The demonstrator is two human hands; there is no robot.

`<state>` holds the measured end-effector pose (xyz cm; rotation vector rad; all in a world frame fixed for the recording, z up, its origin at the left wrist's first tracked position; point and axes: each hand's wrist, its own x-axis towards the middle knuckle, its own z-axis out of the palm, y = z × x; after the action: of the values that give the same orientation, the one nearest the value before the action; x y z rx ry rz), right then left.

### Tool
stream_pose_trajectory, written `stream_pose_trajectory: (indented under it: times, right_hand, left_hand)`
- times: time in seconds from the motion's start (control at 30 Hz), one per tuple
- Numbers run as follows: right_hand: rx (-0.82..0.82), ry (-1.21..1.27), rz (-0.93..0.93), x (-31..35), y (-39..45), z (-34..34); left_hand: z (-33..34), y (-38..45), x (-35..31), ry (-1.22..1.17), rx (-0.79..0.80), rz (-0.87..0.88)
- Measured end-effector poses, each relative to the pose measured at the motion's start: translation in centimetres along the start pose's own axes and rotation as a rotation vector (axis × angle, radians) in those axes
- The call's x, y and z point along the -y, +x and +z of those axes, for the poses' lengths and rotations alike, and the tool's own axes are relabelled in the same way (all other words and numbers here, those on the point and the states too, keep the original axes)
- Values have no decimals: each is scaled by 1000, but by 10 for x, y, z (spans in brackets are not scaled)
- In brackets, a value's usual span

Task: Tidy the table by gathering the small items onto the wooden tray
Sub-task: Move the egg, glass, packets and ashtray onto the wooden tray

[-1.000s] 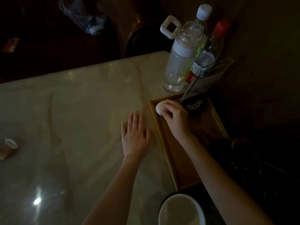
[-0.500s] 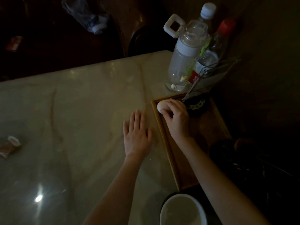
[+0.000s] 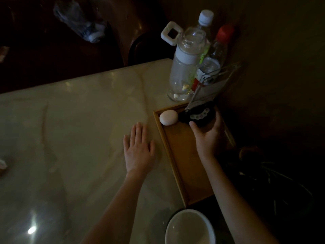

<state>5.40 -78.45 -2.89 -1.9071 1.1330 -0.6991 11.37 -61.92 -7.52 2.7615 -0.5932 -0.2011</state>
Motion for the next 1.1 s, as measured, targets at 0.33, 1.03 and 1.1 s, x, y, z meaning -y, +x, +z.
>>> stream_pose_trajectory:
  times: [0.33, 1.03, 1.1]
  right_hand:
    - [81, 72, 98, -24, 13, 19]
    - [-24, 235, 118, -29, 23, 32]
    - [-35, 243, 109, -29, 24, 33]
  left_hand:
    - [0, 0, -1, 1, -16, -4]
    - [0, 0, -2, -4, -18, -12]
    - [0, 1, -2, -7, -23, -12]
